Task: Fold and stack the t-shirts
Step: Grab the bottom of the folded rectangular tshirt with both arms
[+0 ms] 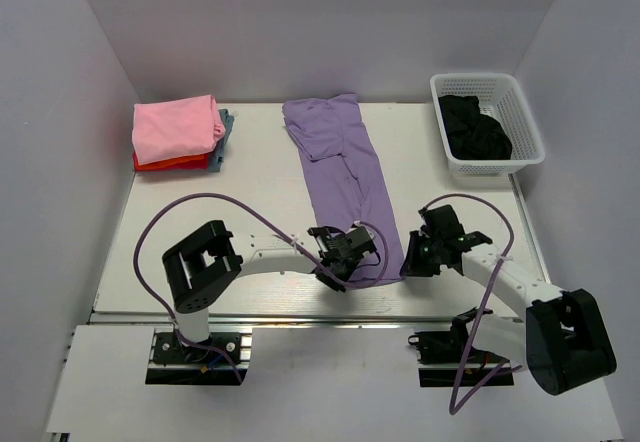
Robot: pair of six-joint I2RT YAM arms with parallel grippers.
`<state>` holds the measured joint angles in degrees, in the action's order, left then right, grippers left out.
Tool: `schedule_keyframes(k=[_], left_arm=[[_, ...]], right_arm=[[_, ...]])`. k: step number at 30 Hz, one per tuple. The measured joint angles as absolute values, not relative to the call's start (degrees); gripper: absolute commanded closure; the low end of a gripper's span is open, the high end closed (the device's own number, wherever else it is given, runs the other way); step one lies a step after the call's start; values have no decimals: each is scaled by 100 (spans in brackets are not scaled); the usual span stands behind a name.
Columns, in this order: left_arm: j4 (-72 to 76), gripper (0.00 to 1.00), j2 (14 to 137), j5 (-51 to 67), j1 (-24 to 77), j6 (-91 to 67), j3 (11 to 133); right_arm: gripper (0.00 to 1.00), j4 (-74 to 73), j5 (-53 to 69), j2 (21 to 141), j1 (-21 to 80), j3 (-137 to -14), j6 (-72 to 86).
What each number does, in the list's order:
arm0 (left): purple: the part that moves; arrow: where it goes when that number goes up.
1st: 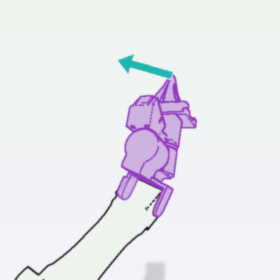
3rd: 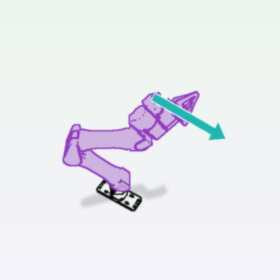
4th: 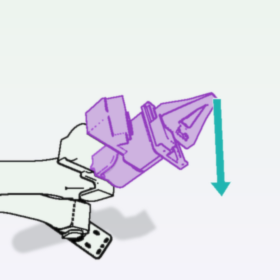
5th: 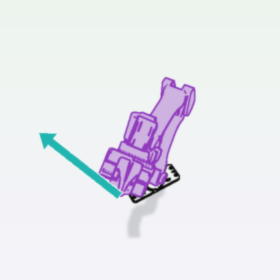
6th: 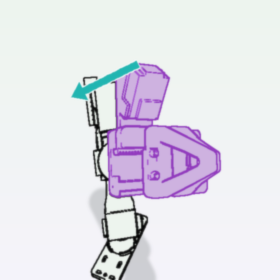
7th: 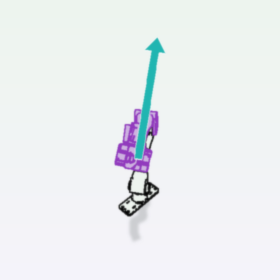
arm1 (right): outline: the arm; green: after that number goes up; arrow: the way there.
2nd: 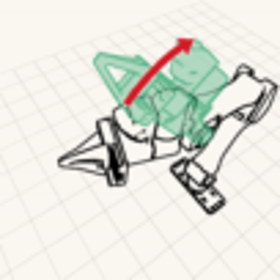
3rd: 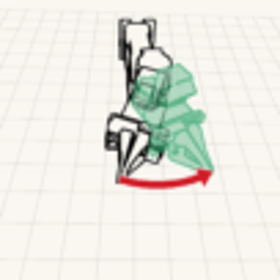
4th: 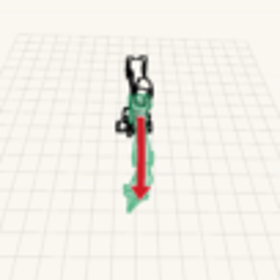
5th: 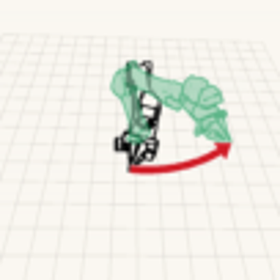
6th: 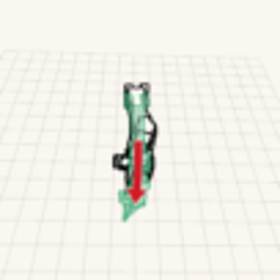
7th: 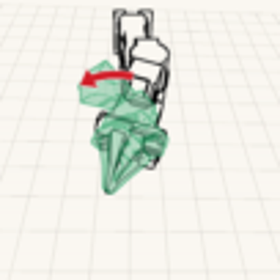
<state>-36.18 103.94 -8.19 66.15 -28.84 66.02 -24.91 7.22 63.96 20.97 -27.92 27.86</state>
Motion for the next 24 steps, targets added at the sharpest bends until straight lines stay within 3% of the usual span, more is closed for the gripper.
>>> schedule_keyframes(k=[1, 6, 16, 24], left_arm=[[-3647, 100, 10394, -827, 6617, -2884, 6611], [-4005, 100, 10381, -867, 6617, -2991, 6619], [-4805, 100, 9583, -423, 6617, -3173, 6198], [-4473, 100, 9386, -360, 6530, -3199, 6099]], right_arm=[[100, -2412, 832, 6438, 2095, -2770, 2777], [100, -2255, 1619, 6434, 2104, -2711, 2615], [100, -2882, 2998, 5273, 2281, -2316, 2213], [100, -2689, 3030, 5459, 2373, -2359, 2206]])
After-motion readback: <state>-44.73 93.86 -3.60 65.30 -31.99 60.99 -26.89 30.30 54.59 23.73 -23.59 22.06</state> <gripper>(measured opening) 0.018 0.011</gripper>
